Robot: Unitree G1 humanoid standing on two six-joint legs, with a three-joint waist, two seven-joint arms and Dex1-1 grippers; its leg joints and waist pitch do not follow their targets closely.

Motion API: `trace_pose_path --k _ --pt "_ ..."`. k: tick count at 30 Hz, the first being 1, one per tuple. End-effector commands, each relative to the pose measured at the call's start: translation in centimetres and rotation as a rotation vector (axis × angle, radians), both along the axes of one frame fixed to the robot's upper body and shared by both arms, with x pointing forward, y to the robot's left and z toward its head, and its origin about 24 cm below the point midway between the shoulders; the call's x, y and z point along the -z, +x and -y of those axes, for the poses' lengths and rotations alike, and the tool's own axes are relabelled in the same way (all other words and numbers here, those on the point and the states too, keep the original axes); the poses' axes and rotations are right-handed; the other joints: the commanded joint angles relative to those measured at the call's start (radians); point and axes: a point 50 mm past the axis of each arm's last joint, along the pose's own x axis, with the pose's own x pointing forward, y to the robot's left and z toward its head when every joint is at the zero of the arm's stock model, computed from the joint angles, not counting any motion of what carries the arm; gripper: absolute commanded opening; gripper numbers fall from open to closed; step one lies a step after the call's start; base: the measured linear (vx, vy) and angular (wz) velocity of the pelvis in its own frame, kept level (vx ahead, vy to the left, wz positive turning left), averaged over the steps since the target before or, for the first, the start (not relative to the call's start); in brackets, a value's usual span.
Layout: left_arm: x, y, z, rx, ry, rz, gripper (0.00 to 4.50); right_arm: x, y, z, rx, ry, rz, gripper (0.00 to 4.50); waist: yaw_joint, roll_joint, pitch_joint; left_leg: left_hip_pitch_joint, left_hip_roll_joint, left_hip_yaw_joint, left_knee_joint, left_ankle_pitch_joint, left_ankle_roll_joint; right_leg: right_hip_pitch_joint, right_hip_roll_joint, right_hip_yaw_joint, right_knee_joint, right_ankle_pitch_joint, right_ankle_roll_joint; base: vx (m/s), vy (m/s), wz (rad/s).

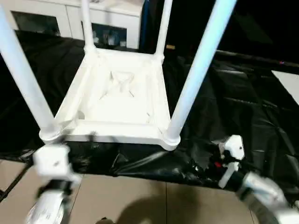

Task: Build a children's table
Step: Rotate leg to tighten

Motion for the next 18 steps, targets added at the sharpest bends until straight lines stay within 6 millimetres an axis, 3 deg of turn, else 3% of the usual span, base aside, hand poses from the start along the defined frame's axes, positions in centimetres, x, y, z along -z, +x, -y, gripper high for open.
trace_pose_path --k 1,2,3,4,5,6,7,8,9,11,12,13,14,15,16,18 --pt "-1.0 0.1 -0.1 -0.035 0.031 0.046 3.95 -0.3 0.2 0.3 -0.016 0.008 -0.004 4.5 -0.001 0.013 -0.03 0.016 0.044 -0.011 -0.089 -0.219 0.011 0.021 -0.064 0.039 -0.083 -0.016 -0.082 0.0 0.0 0.0" --pt "-1.5 0.3 -1.1 -0.094 0.031 0.057 3.95 -0.6 0.8 -0.2 -0.061 0.004 0.007 4.5 0.0 0.0 -0.03 0.017 0.043 -0.008 -0.087 -0.204 0.012 0.021 -0.062 0.038 -0.083 -0.019 -0.088 0.0 0.0 0.0" --pt "-1.5 0.3 -1.1 -0.094 0.031 0.057 4.06 -0.6 0.8 -0.2 -0.061 0.004 0.007 4.5 0.0 0.0 -0.03 0.017 0.043 -0.008 -0.087 -0.204 0.012 0.021 -0.062 0.038 -0.083 -0.019 -0.088 0.0 0.0 0.0" --pt "-1.5 0.3 -1.1 -0.094 0.031 0.057 4.06 -0.6 0.8 -0.2 -0.061 0.004 0.007 4.5 0.002 0.007 -0.031 0.019 0.041 -0.009 -0.087 -0.197 0.01 0.019 -0.063 0.038 -0.081 -0.029 -0.094 0.0 0.0 0.0" --pt "-1.4 0.4 -2.4 -0.161 0.021 0.056 4.23 -0.6 1.0 -1.1 -0.121 0.017 -0.001 4.5 0.002 0.006 -0.029 0.018 0.042 -0.009 -0.087 -0.196 0.009 0.018 -0.064 0.039 -0.081 -0.038 -0.097 0.0 0.0 0.0" --pt "-1.4 0.4 -2.4 -0.161 0.021 0.056 4.32 -0.6 1.0 -1.1 -0.121 0.017 -0.001 4.5 0.002 -0.003 -0.03 0.017 0.041 -0.008 -0.086 -0.196 0.01 0.02 -0.063 0.037 -0.081 -0.043 -0.097 0.0 0.0 0.0" --pt "-1.4 0.2 -2.9 -0.194 0.012 0.052 4.42 -0.6 0.9 -1.6 -0.165 0.021 -0.012 4.5 0.005 0.004 -0.03 0.019 0.043 -0.01 -0.088 -0.194 0.008 0.019 -0.065 0.038 -0.081 -0.048 -0.098 0.0 0.0 0.0" --pt "-1.5 0.1 -3.0 -0.206 0.012 0.048 4.42 -0.7 0.8 -2.0 -0.208 0.025 -0.021 4.5 0.008 -0.007 -0.031 0.018 0.042 -0.01 -0.088 -0.182 0.011 0.02 -0.066 0.037 -0.08 -0.064 -0.095 0.0 0.0 0.0" --pt "-1.4 0.2 -3.1 -0.207 0.015 0.052 4.47 -0.6 0.9 -2.4 -0.226 0.031 -0.023 4.5 0.008 -0.005 -0.031 0.021 0.044 -0.01 -0.087 -0.182 0.009 0.016 -0.065 0.037 -0.08 -0.057 -0.095 0.0 0.0 0.0" --pt "-1.2 0.4 -3.2 -0.219 0.02 0.048 4.47 -0.4 1.2 -2.8 -0.23 0.024 -0.021 4.5 0.005 -0.013 -0.033 0.023 0.046 -0.011 -0.088 -0.19 -0.006 0.015 -0.064 0.036 -0.078 -0.042 -0.093 0.0 0.0 0.0" --pt "-1.0 0.5 -3.3 -0.228 0.023 0.045 4.47 -0.2 1.5 -3.0 -0.226 0.018 -0.019 4.5 0.005 -0.013 -0.033 0.023 0.046 -0.011 -0.088 -0.19 -0.006 0.015 -0.064 0.036 -0.078 -0.042 -0.093 0.0 0.0 0.0" --pt "-0.9 0.9 -3.6 -0.242 0.012 0.035 4.47 -0.4 1.8 -3.5 -0.235 0.036 -0.015 4.5 0.002 -0.003 -0.033 0.025 0.043 -0.009 -0.088 -0.199 -0.02 0.012 -0.061 0.036 -0.078 -0.018 -0.098 0.0 0.0 0.0" --pt "-0.9 1.3 -4.0 -0.247 -0.002 0.027 4.47 -0.8 2.0 -4.0 -0.244 0.056 -0.008 4.5 0.003 0.02 -0.033 0.029 0.043 -0.013 -0.091 -0.223 -0.037 0.011 -0.062 0.036 -0.075 -0.018 -0.099 0.0 0.0 0.0" --pt "-0.9 1.4 -4.1 -0.244 -0.005 0.026 4.47 -0.9 2.0 -4.2 -0.246 0.06 -0.005 4.5 0.001 0.01 -0.032 0.029 0.043 -0.012 -0.091 -0.234 -0.039 0.01 -0.06 0.036 -0.08 -0.02 -0.095 0.0 0.0 0.0" --pt "-0.9 1.6 -4.3 -0.239 -0.01 0.026 4.47 -1.0 2.0 -4.4 -0.249 0.063 0.0 4.5 0.004 0.006 -0.033 0.028 0.042 -0.013 -0.093 -0.244 -0.045 0.014 -0.061 0.035 -0.077 -0.023 -0.095 0.0 0.0 0.0" --pt "-0.4 2.6 -4.4 -0.185 -0.028 -0.015 4.47 -1.1 1.9 -4.7 -0.271 0.062 0.005 4.5 0.006 0.006 -0.034 0.028 0.045 -0.014 -0.093 -0.241 -0.048 0.015 -0.062 0.036 -0.075 -0.009 -0.099 0.0 0.0 0.0"
